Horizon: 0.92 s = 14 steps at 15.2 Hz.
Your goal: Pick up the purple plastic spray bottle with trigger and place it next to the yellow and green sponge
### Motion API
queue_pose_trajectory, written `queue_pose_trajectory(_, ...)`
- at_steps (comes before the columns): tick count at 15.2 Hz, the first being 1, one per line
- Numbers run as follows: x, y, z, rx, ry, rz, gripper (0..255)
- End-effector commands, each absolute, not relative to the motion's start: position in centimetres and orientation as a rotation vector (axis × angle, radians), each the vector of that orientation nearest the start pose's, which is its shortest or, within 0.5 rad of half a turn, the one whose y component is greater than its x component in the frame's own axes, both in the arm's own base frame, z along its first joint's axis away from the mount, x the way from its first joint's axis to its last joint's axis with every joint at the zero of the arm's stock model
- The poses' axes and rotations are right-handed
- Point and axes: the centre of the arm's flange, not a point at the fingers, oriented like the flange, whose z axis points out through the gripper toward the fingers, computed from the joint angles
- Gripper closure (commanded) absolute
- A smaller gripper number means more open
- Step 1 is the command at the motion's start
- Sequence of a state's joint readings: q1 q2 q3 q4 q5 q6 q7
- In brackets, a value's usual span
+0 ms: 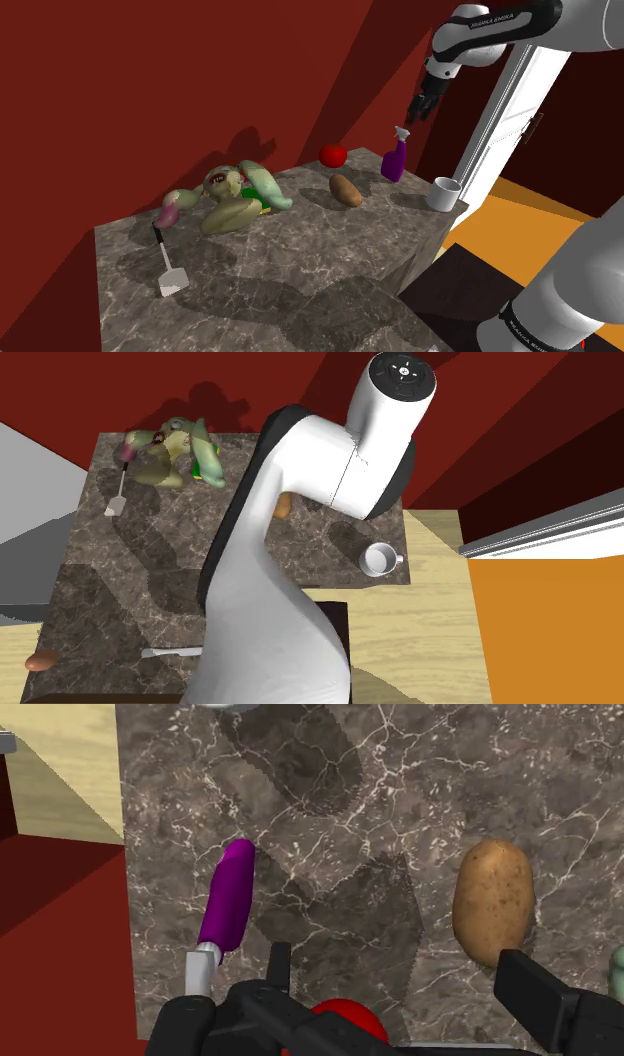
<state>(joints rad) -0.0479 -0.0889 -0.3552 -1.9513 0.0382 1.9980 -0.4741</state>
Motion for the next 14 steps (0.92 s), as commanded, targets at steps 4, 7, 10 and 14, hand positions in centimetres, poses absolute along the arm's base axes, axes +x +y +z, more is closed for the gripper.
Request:
queue_pose_trajectory(4, 54.8, -26.6, 50.2, -3.125, -0.074, -0.226, 0)
queue_pose_trajectory(7, 57.3, -29.3, 48.6, -3.123, -0.064, -0.224, 0)
queue_pose_trajectory(10, 59.8, -31.9, 47.1, -3.122, -0.055, -0.222, 0)
queue_pose_trajectory(14, 60.4, -32.4, 45.2, -3.121, -0.053, -0.222, 0)
